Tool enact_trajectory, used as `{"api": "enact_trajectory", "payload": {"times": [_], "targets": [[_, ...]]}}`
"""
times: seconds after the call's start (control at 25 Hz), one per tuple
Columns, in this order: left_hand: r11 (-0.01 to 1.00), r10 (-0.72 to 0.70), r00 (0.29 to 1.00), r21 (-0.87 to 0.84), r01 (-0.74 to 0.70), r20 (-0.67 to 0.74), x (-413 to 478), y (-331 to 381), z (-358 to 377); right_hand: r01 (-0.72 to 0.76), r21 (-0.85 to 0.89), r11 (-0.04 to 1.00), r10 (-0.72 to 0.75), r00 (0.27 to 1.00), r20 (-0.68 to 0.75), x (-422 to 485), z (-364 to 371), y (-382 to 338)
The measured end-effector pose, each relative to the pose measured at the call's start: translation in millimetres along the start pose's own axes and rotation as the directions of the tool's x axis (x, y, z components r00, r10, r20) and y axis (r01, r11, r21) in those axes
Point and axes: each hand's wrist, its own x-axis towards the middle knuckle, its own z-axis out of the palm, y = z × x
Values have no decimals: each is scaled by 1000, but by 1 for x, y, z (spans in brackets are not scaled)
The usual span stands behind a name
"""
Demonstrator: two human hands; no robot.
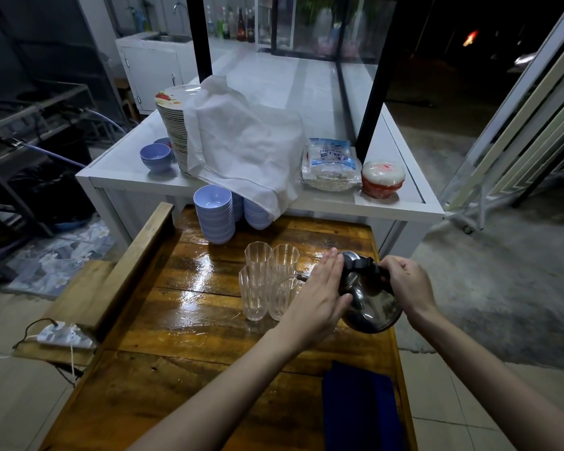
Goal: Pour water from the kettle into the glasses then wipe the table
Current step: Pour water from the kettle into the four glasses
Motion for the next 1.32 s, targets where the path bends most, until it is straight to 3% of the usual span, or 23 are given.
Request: {"api": "enact_trajectory", "payload": {"times": [1.32], "targets": [[996, -60, 998, -74, 57, -34, 8, -4, 5, 115, -121, 986, -114, 993, 12, 13, -2, -16]]}}
